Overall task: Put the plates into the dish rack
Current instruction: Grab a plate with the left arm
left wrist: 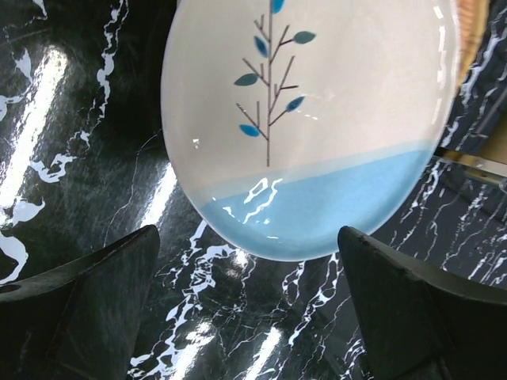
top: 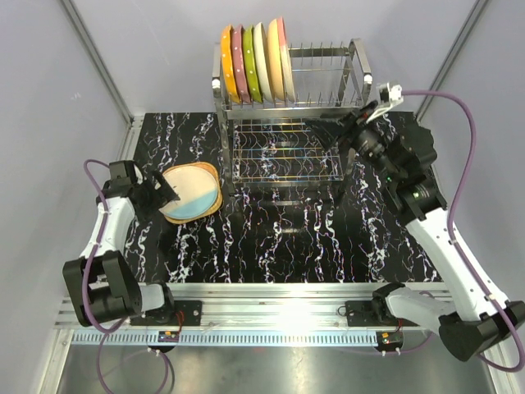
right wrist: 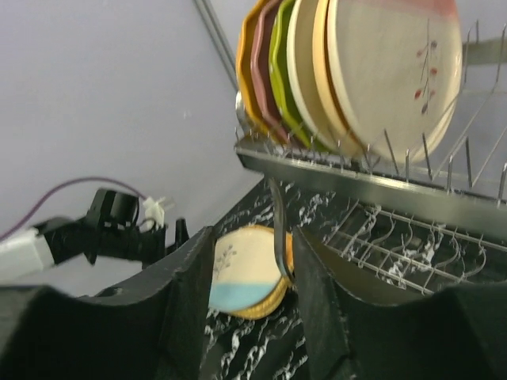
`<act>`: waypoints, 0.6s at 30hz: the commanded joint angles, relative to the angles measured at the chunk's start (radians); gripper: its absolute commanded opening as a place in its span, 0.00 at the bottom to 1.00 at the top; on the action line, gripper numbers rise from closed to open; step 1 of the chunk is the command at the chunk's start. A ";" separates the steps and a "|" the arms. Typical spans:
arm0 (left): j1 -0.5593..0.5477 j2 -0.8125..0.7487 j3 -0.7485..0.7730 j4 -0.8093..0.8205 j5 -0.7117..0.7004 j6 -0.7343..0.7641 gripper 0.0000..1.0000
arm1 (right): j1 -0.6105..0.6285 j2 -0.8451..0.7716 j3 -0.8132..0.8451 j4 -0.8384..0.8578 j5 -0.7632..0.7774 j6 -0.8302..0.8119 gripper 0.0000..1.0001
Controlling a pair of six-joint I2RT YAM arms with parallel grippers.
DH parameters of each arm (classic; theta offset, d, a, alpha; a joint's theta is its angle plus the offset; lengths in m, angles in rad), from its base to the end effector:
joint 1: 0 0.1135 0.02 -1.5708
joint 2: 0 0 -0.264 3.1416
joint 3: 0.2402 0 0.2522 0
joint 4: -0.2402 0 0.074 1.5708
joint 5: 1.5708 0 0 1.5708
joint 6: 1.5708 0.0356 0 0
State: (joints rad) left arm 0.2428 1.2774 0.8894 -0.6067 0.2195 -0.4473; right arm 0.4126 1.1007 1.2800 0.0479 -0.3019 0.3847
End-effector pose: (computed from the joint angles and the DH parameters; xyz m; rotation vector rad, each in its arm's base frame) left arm 0.2468 0.0531 0.2379 -0.7897 2.4451 -0.3592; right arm 0.2119 0.1043 0.4759 -0.2838 1.3793 0.8691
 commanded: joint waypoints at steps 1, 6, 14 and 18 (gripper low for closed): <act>0.000 0.029 0.014 0.002 -0.029 0.013 0.99 | 0.000 -0.082 -0.117 0.035 -0.074 0.009 0.48; 0.003 0.072 0.022 -0.002 -0.051 0.013 0.95 | 0.000 -0.168 -0.263 0.055 -0.092 0.042 0.45; 0.026 0.137 0.034 -0.010 -0.091 -0.007 0.80 | -0.001 -0.200 -0.360 0.075 -0.128 0.071 0.41; 0.026 0.157 0.031 0.002 -0.066 -0.008 0.62 | 0.000 -0.191 -0.380 0.089 -0.174 0.097 0.36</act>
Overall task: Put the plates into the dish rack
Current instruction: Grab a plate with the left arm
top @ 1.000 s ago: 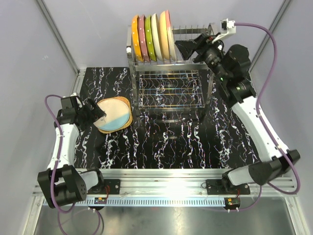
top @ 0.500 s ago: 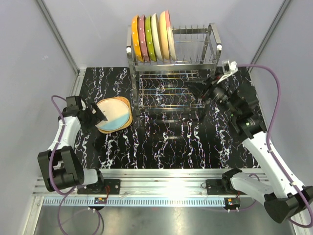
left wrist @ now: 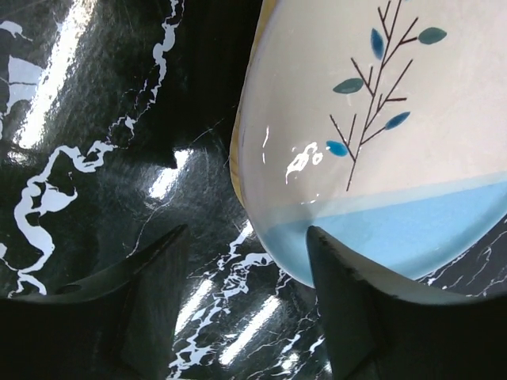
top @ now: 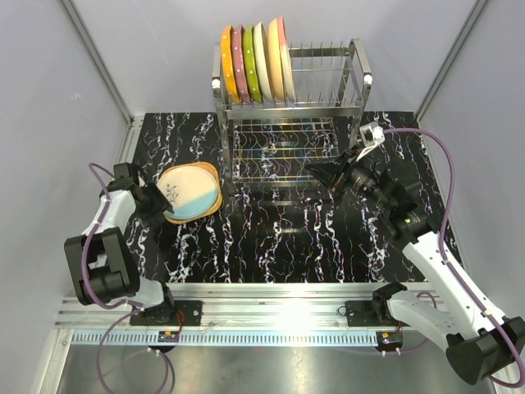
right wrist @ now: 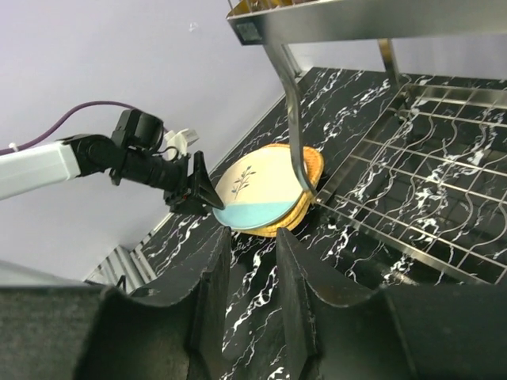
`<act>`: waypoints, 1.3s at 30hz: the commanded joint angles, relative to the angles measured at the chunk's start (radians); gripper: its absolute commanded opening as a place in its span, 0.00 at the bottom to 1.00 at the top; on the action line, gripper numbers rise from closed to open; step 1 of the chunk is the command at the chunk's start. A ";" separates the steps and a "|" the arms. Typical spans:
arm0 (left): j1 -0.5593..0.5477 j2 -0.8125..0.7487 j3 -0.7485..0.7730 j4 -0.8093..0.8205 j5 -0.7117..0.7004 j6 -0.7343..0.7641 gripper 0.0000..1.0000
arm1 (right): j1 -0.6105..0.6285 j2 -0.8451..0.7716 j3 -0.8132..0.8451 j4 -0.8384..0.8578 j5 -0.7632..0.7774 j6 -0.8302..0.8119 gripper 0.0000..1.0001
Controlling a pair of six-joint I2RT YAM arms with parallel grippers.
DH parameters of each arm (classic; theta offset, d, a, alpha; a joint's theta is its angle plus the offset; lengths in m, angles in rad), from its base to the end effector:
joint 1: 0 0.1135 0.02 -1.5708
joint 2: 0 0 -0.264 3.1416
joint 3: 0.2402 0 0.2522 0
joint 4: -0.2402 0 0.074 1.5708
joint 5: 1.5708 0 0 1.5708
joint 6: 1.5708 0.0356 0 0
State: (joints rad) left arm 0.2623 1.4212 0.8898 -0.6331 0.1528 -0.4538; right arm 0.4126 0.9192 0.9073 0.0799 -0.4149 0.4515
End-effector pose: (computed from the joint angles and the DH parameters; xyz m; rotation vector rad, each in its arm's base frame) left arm 0.2577 0.0636 0.2018 -0.9198 2.5814 -0.2628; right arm 0.1884 0.0981 0.3877 -0.3200 1.5612 0.9940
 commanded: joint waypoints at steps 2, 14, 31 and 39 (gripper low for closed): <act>0.006 0.028 0.034 0.027 0.011 -0.002 0.56 | -0.001 -0.011 -0.011 0.044 -0.061 0.032 0.36; 0.005 0.058 0.051 0.019 0.007 0.004 0.03 | 0.002 -0.011 -0.025 0.038 -0.073 0.013 0.33; 0.005 -0.103 0.017 0.044 0.047 0.007 0.00 | 0.444 0.249 -0.031 0.145 0.180 -0.333 0.68; 0.006 -0.156 0.012 0.047 0.087 0.007 0.00 | 0.680 0.513 0.044 0.251 0.407 -0.704 0.87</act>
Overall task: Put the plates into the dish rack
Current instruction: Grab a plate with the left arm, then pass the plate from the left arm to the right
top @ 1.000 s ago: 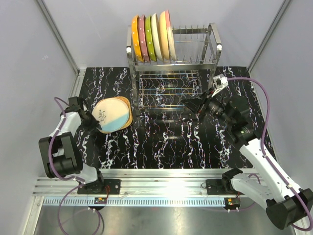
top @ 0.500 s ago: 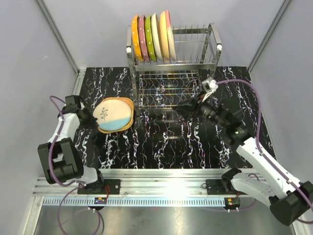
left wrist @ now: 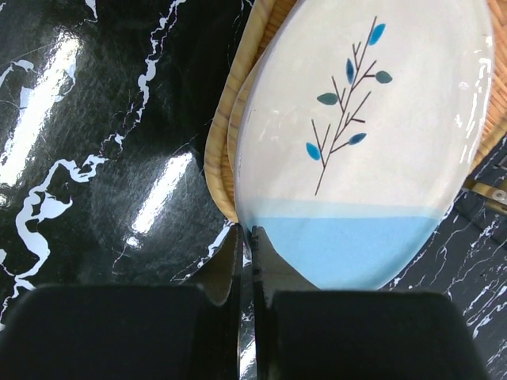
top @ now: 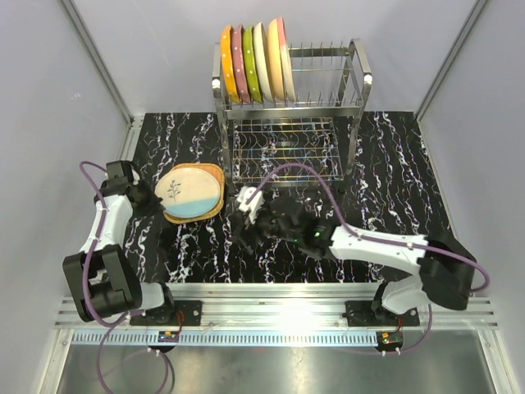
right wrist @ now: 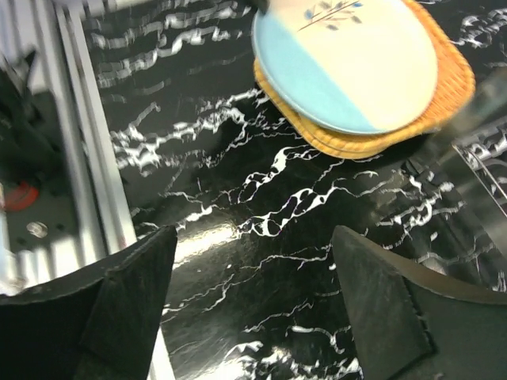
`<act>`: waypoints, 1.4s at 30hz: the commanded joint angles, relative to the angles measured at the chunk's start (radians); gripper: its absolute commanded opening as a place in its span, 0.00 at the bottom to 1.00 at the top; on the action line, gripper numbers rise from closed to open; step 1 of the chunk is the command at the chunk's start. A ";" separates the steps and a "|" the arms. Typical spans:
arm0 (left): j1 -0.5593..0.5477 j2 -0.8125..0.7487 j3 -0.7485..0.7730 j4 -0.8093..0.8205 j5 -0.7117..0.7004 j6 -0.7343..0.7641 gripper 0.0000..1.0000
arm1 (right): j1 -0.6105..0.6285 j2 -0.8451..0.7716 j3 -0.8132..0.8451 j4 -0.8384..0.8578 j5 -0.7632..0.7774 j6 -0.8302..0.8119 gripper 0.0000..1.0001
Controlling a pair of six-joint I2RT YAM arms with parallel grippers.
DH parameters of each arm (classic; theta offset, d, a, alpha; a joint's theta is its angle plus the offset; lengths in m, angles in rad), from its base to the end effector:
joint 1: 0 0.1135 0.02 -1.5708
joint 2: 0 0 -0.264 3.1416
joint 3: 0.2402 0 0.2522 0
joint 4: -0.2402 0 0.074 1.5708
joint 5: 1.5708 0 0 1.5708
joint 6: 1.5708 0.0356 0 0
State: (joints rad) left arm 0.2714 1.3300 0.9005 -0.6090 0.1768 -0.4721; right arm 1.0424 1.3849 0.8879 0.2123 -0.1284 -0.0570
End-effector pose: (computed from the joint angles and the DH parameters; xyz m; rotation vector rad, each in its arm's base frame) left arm 0.2522 0.0637 0.2285 -0.8906 2.4581 -0.3019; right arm 0.1574 0.2787 0.2782 -1.0869 1.5962 0.7929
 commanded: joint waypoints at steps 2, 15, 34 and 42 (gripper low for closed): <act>-0.003 -0.084 -0.002 0.028 0.076 0.027 0.00 | 0.064 0.130 0.112 0.137 0.124 -0.230 0.90; -0.004 -0.132 -0.002 0.029 0.119 0.027 0.00 | 0.084 0.571 0.425 0.207 0.131 -0.391 0.95; -0.004 -0.189 -0.003 0.040 0.148 0.029 0.00 | 0.076 0.925 0.758 0.226 0.292 -0.483 0.82; -0.005 -0.198 -0.008 0.048 0.167 0.029 0.00 | 0.071 0.925 0.764 0.285 0.351 -0.512 0.60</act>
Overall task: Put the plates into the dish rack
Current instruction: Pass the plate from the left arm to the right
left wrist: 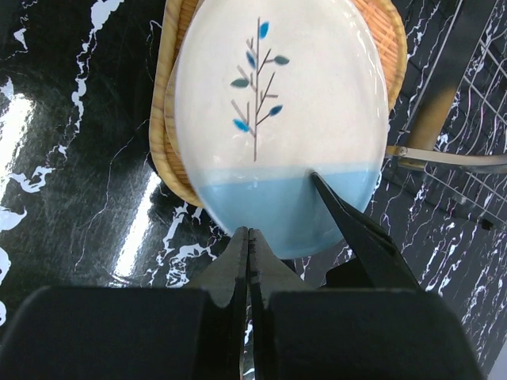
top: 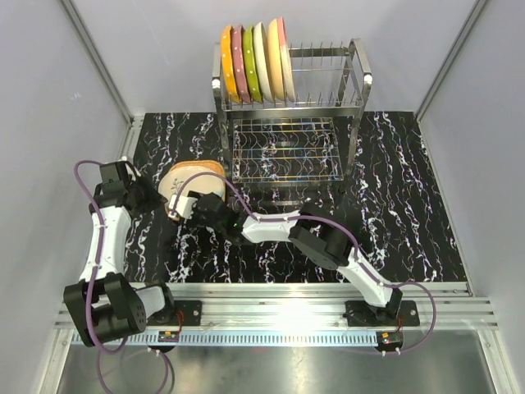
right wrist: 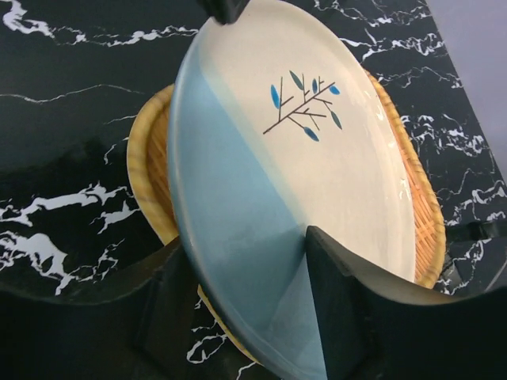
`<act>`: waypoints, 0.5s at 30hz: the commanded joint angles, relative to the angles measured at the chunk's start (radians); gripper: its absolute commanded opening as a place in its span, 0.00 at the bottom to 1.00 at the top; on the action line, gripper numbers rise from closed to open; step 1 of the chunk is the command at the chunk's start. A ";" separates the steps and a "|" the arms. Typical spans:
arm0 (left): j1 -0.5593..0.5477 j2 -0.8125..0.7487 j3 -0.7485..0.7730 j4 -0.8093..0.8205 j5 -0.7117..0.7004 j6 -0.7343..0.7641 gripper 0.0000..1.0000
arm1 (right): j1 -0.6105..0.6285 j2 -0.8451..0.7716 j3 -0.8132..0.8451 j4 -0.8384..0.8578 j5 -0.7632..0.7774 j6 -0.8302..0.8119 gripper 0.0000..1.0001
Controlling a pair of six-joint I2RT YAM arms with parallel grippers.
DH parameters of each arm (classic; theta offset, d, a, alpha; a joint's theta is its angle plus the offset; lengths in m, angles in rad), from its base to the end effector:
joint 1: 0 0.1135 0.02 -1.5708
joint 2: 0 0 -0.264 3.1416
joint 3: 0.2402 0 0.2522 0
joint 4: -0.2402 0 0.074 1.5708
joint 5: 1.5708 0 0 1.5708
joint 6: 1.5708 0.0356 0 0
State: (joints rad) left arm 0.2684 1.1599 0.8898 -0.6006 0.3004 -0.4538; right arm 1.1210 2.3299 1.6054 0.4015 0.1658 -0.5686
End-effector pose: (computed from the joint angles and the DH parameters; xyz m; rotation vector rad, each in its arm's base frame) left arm 0.2306 0.0525 0.2654 -0.7346 2.3261 -0.4493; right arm 0.2350 0.4733 0.1530 -1.3396 1.3405 0.2201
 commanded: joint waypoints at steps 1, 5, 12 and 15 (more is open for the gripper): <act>-0.001 -0.029 0.001 0.039 0.043 0.012 0.00 | -0.006 -0.021 0.050 0.096 0.057 0.001 0.59; -0.001 -0.031 0.001 0.039 0.045 0.012 0.00 | -0.007 -0.027 0.041 0.106 0.049 -0.008 0.41; -0.001 -0.034 0.005 0.038 0.042 0.015 0.00 | -0.004 -0.084 -0.033 0.169 0.020 -0.034 0.18; -0.001 -0.043 0.009 0.029 0.025 0.020 0.00 | -0.003 -0.116 -0.058 0.220 0.026 -0.062 0.14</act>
State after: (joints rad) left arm 0.2684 1.1538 0.8898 -0.5999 0.3115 -0.4519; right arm 1.1202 2.3119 1.5627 0.4911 0.1822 -0.6205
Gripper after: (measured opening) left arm 0.002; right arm 0.523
